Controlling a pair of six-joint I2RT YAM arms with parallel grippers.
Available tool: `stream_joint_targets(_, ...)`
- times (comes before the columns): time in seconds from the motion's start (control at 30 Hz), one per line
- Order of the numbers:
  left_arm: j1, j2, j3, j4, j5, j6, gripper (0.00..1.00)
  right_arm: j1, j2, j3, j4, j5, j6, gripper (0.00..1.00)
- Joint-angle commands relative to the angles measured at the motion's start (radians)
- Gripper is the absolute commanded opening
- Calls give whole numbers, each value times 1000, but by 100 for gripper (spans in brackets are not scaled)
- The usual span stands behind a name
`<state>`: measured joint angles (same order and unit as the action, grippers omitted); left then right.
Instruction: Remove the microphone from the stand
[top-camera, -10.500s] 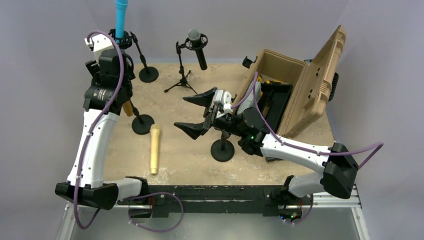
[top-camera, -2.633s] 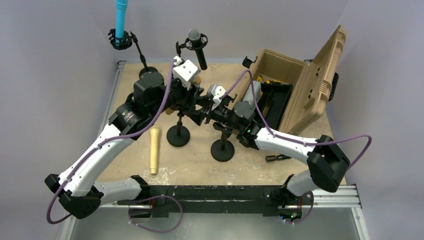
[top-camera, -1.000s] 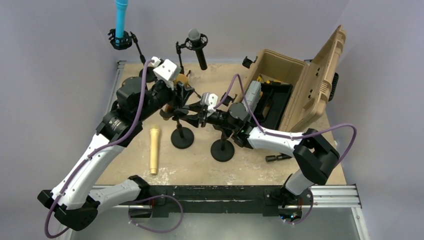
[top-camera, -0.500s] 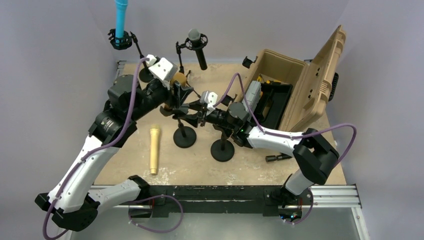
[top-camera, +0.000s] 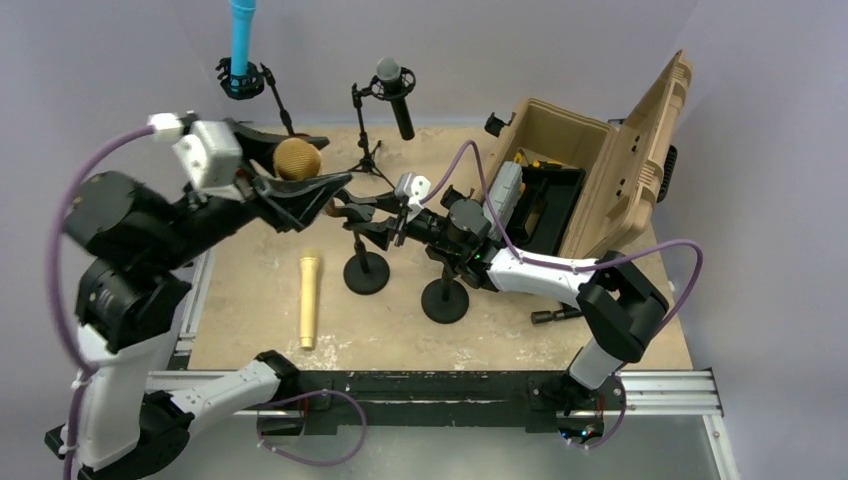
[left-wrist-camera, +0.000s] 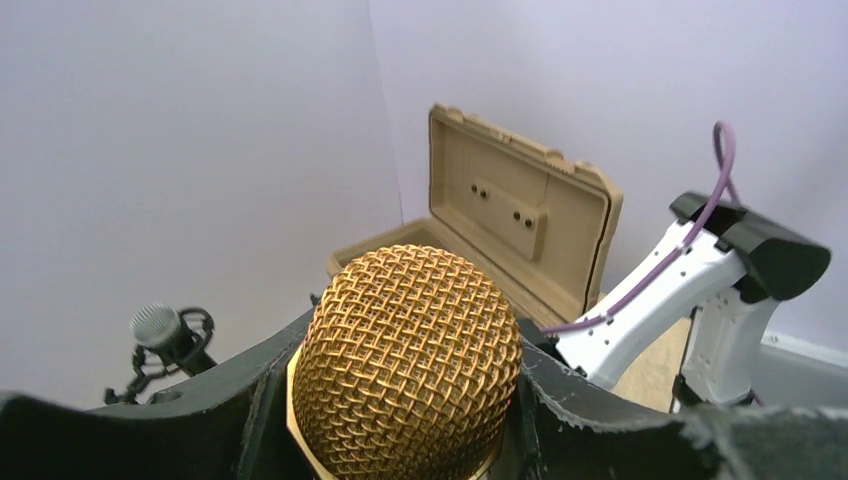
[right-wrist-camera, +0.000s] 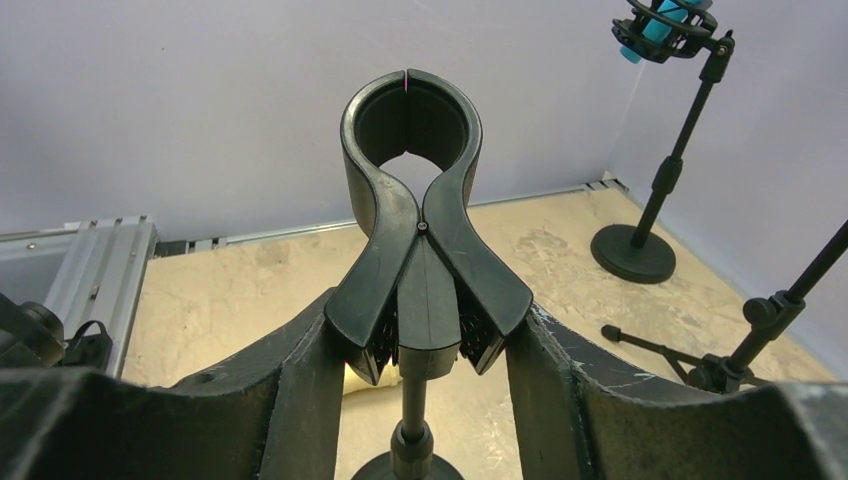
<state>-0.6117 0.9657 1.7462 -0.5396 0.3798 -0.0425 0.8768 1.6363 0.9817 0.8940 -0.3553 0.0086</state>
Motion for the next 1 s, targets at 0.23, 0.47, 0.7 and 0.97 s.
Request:
stream_joint_targets(0.23,-1,-17,90,-261,-579,151,0,-12,-59,-8,-32,73,-24,0)
stream_joint_targets(0.47,242,-40,-196,-312,-765,-51,0,-12,-101,-66,-19,75,-32,0)
stream_joint_targets(0.7,339,-46,-502,-244,-802,-185,0,-12,-155,-141,36,85,-48,0)
stream_joint_targets(0.97,520,148,-704,-130,-629,-237,0,-13,-183,-121,47,68,-64,0)
